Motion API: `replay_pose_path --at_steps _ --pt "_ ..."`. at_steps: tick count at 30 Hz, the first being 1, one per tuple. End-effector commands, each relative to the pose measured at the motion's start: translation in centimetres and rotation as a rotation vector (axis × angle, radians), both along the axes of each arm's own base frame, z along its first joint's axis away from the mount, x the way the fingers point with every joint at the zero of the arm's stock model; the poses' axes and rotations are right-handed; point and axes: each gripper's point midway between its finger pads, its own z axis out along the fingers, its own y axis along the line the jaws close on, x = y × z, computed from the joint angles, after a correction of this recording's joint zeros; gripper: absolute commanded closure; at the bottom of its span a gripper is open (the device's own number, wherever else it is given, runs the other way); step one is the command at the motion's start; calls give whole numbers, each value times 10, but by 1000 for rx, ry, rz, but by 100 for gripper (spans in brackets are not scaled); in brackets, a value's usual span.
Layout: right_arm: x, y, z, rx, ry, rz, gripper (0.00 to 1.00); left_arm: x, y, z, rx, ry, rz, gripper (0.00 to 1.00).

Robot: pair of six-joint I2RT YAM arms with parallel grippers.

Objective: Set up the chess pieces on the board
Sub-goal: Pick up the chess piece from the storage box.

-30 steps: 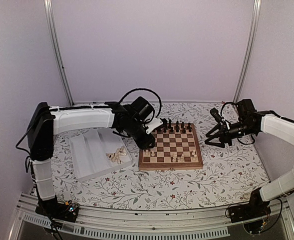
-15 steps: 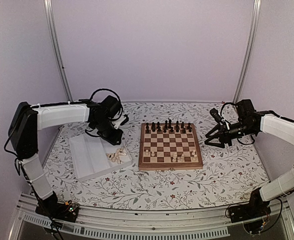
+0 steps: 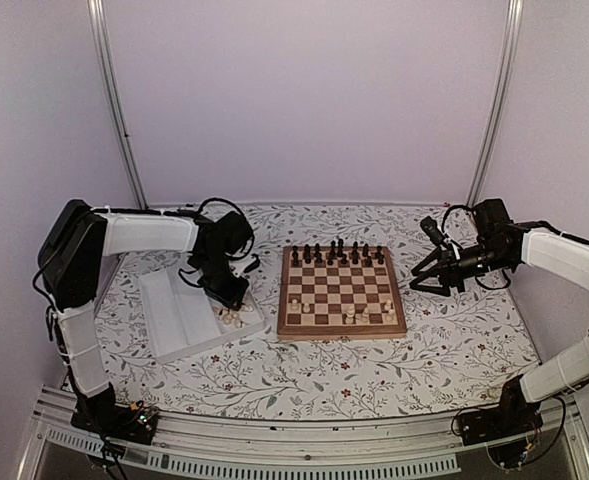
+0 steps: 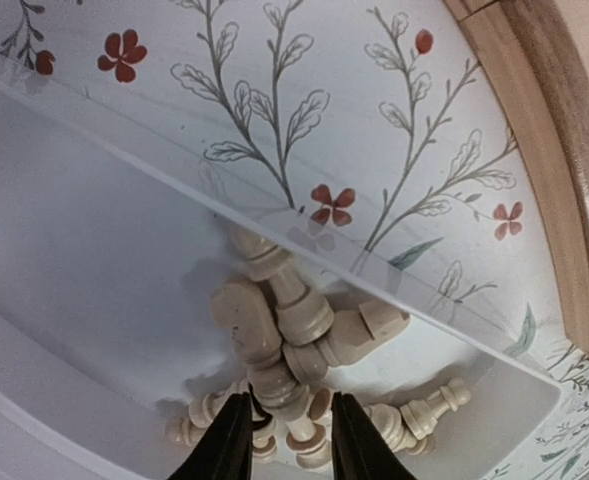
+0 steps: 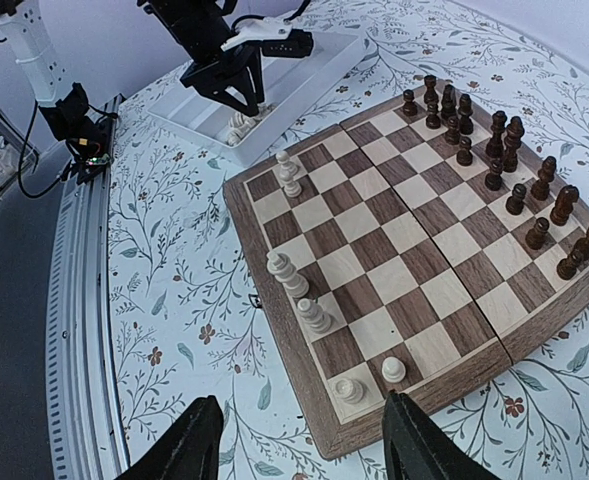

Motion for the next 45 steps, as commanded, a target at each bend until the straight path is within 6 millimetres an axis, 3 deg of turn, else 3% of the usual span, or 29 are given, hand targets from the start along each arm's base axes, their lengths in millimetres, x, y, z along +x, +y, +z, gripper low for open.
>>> replay_pose_path --at_steps 1,8,12,20,30,35,39,45 --pt "2 2 6 9 -10 13 43 2 -11 8 -22 -34 -55 69" --pt "2 2 4 9 -2 16 43 -4 -42 21 -60 -119 -286 73" --pt "2 2 4 8 -4 17 43 -6 -49 17 -89 -111 -360 77" --pt "-1 1 4 0 -10 13 43 -6 -39 1 -17 -79 -371 77" --pt "0 2 2 7 5 20 43 -15 -14 -25 68 -68 -350 71" --pt "-1 2 3 7 4 20 43 -24 -8 -34 69 -59 -340 73" --pt "-1 2 3 12 8 23 43 -23 -10 -24 48 -90 -341 75" --pt "0 3 3 15 16 26 43 -1 -26 26 -41 -262 -343 73"
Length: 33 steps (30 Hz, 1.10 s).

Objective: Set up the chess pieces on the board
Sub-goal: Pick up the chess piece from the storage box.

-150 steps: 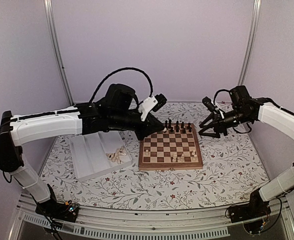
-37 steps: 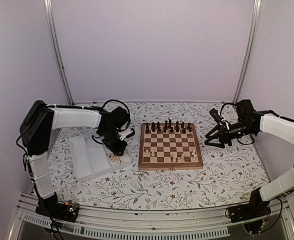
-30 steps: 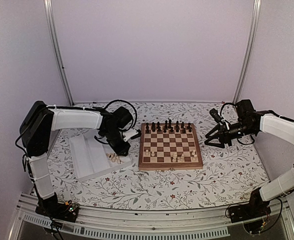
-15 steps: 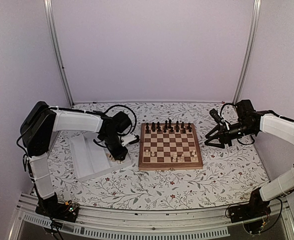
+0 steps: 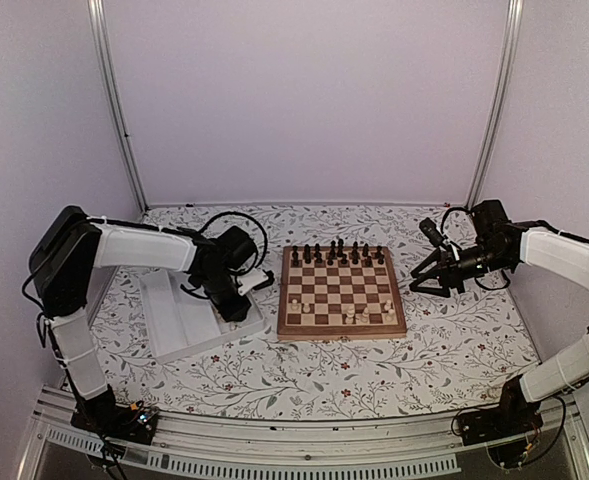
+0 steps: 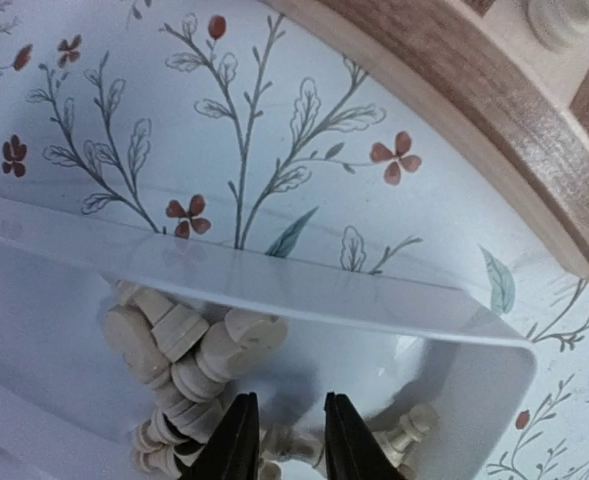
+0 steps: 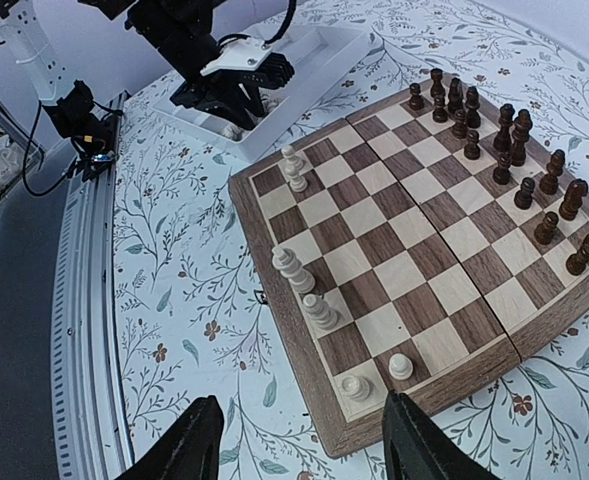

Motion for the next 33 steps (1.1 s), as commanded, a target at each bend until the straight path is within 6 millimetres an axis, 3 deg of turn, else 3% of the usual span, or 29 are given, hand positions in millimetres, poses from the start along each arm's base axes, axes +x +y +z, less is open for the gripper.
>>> replay_pose_path --at_steps 1,5,14,24,27,33 --pt "2 3 5 15 -2 15 43 24 -10 43 -84 -162 -1 70" --pt "2 2 4 12 0 13 43 29 -13 39 -91 -192 -21 66" --pt "0 1 3 1 -10 6 43 23 2 -3 16 -108 -22 68" --pt "1 2 2 8 3 14 43 -6 22 -28 68 8 19 65" --pt "1 2 1 8 6 16 43 -20 20 -29 44 78 45 65" --pt "0 2 2 12 3 18 43 -40 36 -28 75 118 89 59"
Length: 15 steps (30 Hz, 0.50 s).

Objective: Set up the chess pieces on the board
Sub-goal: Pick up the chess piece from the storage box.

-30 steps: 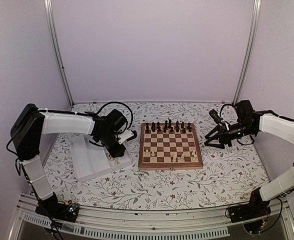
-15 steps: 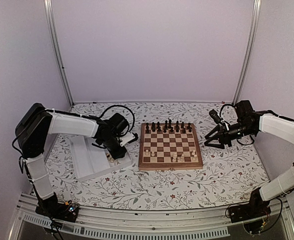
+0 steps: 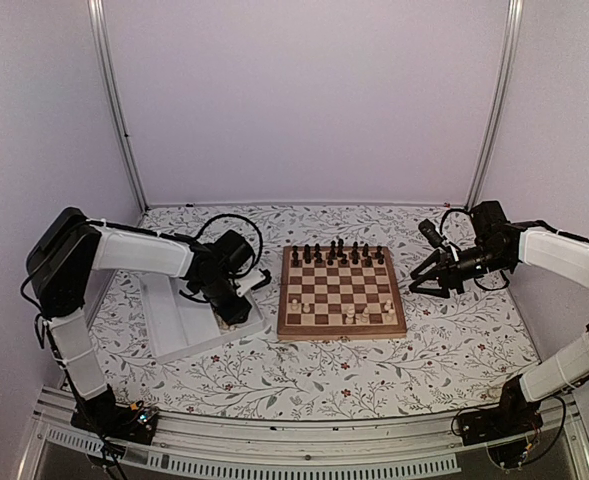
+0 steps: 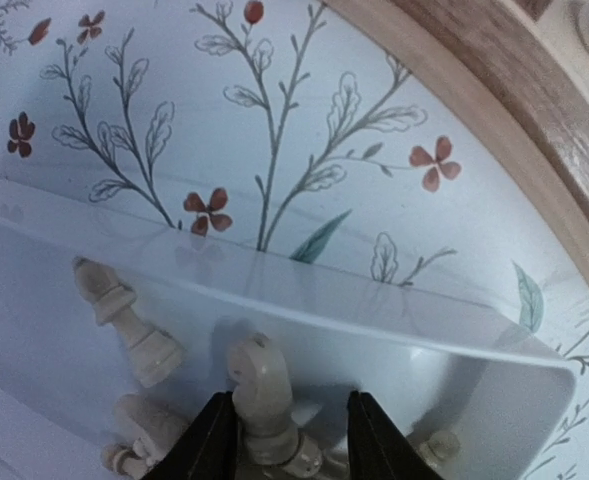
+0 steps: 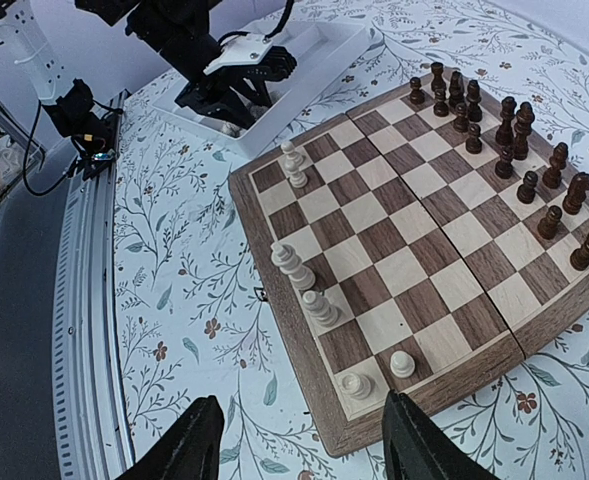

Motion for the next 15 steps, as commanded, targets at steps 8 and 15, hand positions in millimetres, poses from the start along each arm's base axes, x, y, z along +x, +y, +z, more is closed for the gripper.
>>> replay_pose_path --at_steps 8,15 --pt "1 5 6 26 7 27 43 -45 48 -26 159 171 101 79" --pt "0 9 10 27 4 41 44 -35 29 -13 43 146 101 76"
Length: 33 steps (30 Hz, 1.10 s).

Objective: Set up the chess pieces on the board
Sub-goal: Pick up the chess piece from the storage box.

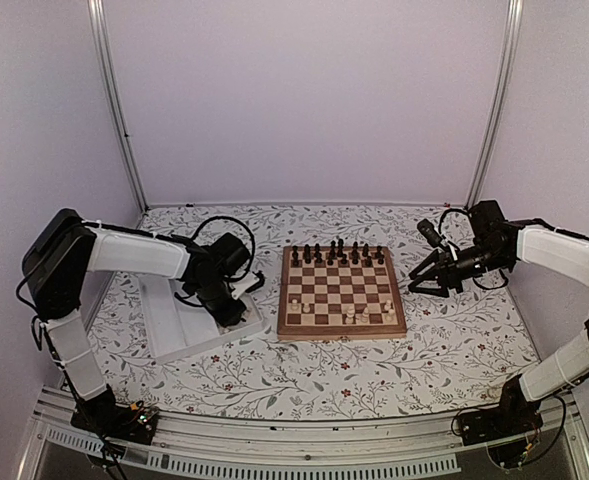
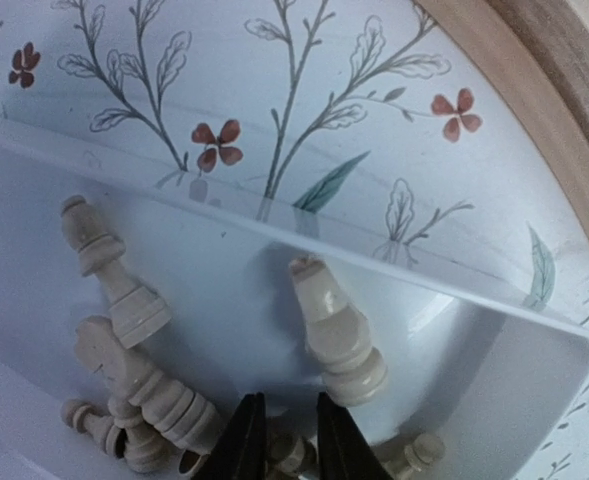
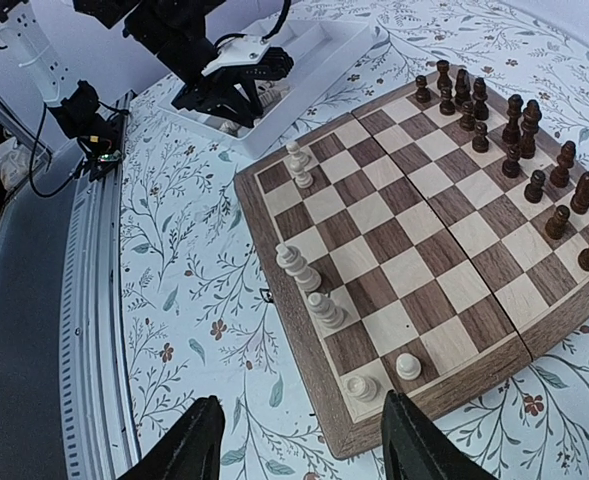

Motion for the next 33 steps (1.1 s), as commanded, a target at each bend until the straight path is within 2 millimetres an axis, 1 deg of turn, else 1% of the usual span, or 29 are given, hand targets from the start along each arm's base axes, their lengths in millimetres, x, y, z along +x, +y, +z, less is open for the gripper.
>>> replay_pose_path --at_steps 1,3,5,8,11,13,18,21,23,25,28,31,33 --pt "1 8 11 20 -20 36 44 -27 5 -9 -28 126 -2 72" --pt "1 10 9 17 -12 42 44 -30 -6 -5 -87 147 -22 69" --pt "1 11 8 14 -10 43 44 -30 -13 -1 -121 153 -28 68" --pt "1 11 8 12 -10 44 44 -21 -14 0 -120 140 0 67" --pt "0 10 7 8 -10 42 44 -11 -9 -6 -90 137 51 69" --pt "0 10 6 4 -10 39 44 -7 -6 -12 -55 145 62 72" --pt "-2 9 7 2 -18 36 44 -17 10 -29 39 202 90 79" --pt "-1 10 7 5 -16 40 44 -22 6 -31 16 227 75 85" --pt "0 11 8 9 -13 45 44 -24 -1 -28 -18 236 65 91" --pt "1 14 9 7 -11 54 44 -21 -6 -20 -49 213 37 93" --pt "2 23 15 2 -19 82 45 -12 -10 2 -87 140 28 96" --pt "13 33 30 3 -44 93 47 -1 -17 35 -162 38 19 98" --pt "25 42 44 7 -47 83 49 4 -22 59 -224 -29 23 99"
